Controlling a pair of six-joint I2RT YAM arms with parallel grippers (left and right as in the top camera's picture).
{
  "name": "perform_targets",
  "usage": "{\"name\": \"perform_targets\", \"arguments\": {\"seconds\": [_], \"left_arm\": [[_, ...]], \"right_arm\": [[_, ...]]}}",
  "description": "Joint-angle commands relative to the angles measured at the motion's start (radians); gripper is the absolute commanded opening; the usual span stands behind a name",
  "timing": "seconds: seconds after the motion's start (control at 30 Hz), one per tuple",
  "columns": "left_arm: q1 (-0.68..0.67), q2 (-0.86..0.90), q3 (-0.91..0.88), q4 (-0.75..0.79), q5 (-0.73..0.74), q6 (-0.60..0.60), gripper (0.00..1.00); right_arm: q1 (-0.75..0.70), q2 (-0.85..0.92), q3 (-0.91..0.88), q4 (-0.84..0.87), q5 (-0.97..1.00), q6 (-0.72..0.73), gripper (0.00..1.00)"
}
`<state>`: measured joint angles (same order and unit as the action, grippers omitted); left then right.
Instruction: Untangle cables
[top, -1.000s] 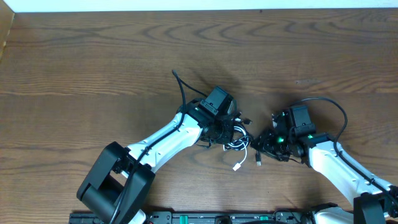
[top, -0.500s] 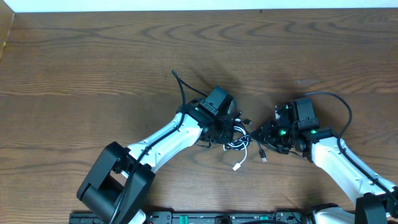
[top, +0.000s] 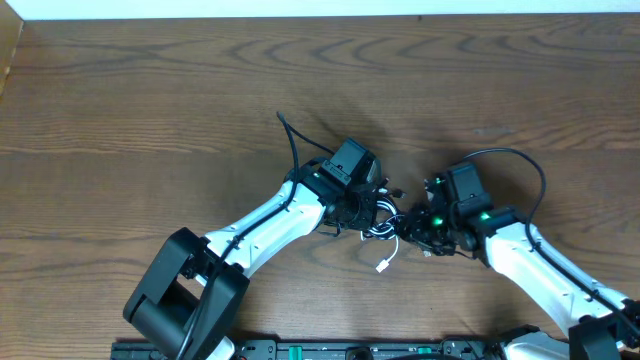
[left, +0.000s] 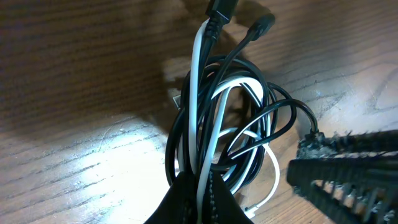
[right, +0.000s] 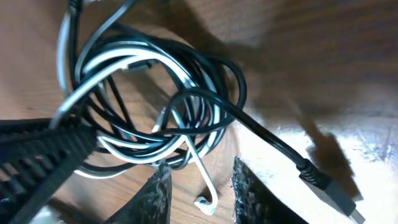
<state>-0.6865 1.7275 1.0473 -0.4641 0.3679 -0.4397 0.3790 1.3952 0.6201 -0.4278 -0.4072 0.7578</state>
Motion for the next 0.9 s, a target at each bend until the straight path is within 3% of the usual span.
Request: {"name": "perform_targets", "arguments": {"seconds": [0.0,0.23,0.77,0.87], "left_arm": [[-0.002,-0.011,0.004,0.002,-0.002,0.017,0.07],[-0.002,-0.011,0.004,0.002,-0.001,0.016,0.07],[-0.002,-0.011,0.004,0.001,-0.001,0.016,0.07],[-0.002,-0.011,0.004,0.001,-0.002,0.017,0.07]], "right_arm": [[0.026,-0.002,0.012,-0.008,0.154,0.056,0.26],[0.029,0.026,0.003,0.051,0.292,0.087,0.20],[0.029,0.146,0.003,0.203,0.115,0.117,0.19],[0.029,0.146,0.003,0.160,0.117,0.116,0.01]]}}
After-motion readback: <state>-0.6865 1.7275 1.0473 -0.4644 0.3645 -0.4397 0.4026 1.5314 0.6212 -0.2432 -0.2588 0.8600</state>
